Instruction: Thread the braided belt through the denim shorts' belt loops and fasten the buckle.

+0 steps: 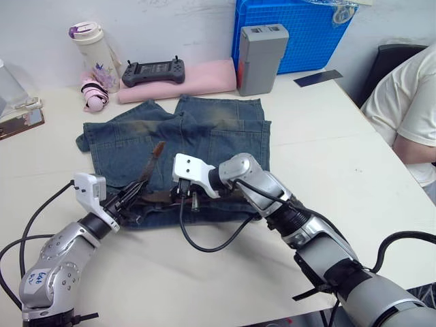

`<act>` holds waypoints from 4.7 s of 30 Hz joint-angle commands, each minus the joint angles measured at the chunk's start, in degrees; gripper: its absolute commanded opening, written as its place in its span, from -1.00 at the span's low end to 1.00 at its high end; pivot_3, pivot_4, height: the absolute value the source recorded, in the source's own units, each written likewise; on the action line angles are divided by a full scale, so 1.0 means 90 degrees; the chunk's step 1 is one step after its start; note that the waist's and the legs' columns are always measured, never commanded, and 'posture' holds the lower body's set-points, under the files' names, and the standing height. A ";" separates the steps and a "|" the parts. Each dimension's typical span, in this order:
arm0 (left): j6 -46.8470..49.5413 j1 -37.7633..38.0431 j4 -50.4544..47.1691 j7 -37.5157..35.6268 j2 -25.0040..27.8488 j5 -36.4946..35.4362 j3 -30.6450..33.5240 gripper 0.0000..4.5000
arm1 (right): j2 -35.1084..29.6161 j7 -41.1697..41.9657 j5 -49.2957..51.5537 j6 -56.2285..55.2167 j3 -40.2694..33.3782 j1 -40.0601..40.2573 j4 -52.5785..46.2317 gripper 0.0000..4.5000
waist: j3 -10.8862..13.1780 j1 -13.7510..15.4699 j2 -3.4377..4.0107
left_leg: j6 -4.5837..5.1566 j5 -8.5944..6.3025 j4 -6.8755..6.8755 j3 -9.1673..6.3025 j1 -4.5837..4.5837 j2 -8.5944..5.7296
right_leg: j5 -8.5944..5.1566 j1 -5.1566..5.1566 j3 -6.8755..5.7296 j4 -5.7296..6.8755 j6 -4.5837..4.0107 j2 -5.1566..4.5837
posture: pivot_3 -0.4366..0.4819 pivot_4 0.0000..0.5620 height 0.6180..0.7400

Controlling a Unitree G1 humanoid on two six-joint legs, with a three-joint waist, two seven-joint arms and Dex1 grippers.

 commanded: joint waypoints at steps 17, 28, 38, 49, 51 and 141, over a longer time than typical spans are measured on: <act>-0.0170 -0.0032 -0.0140 0.0044 -0.0007 0.0005 0.0049 -0.90 | 0.0244 0.0539 -0.0636 -0.0474 0.0706 -0.0228 0.0741 -0.99 | -0.0001 -0.0023 0.0001 | 0.0000 0.0000 0.0000 0.0001 0.0003 0.0001 | 0.0000 0.0000 0.0000 0.0002 0.0000 0.0001 | -0.05 -0.47 -0.05; -0.0257 -0.0029 -0.0089 0.0032 -0.0033 0.0046 0.0029 -0.90 | 0.0364 0.0875 -0.1052 -0.0404 0.1102 -0.0096 0.0975 -0.99 | -0.0011 -0.0029 0.0013 | -0.0001 -0.0001 -0.0011 0.0001 0.0032 0.0001 | 0.0000 0.0020 0.0002 0.0005 0.0000 0.0001 | -0.05 -0.47 -0.05; -0.0185 -0.0326 -0.0115 -0.0051 0.0151 0.0018 0.0009 -0.90 | 0.0728 0.1233 -0.1831 -0.0903 0.1669 -0.0421 0.2527 -0.99 | -0.0059 -0.0028 0.0030 | -0.0010 -0.0012 -0.0117 0.0003 0.0216 -0.0001 | -0.0017 0.0133 0.0007 -0.0025 -0.0031 0.0007 | -0.05 -0.47 -0.05; 0.0859 -0.1540 -0.0301 -0.1280 0.1722 -0.0776 0.0001 -0.90 | 0.1303 0.1545 -0.2655 -0.1536 0.2017 -0.0434 0.3438 -0.99 | -0.0176 -0.0113 0.0079 | -0.0041 -0.0048 -0.0159 -0.0024 0.0309 0.0011 | -0.0050 0.0156 0.0031 -0.0003 -0.0088 0.0053 | -0.05 -0.47 -0.05; 0.1038 -0.1952 -0.0240 -0.1571 0.2066 -0.0861 -0.0073 -0.90 | 0.1355 0.1525 -0.2765 -0.1617 0.1995 -0.0392 0.3497 -0.99 | -0.0177 -0.0121 0.0079 | -0.0052 -0.0060 -0.0166 -0.0035 0.0328 0.0020 | -0.0055 0.0167 0.0038 -0.0004 -0.0098 0.0076 | -0.05 -0.47 -0.05; 0.1790 0.3151 -0.0684 0.1414 0.0192 -0.6409 0.3742 -0.90 | -0.0795 0.0188 -0.0186 0.0546 -0.0743 0.1426 -0.3856 0.99 | -0.0005 0.0168 0.0023 | -0.0060 -0.0128 -0.0218 -0.0204 0.0285 0.0014 | -0.0082 0.0116 0.0021 -0.0127 -0.0099 0.0135 | -0.05 -0.47 -0.05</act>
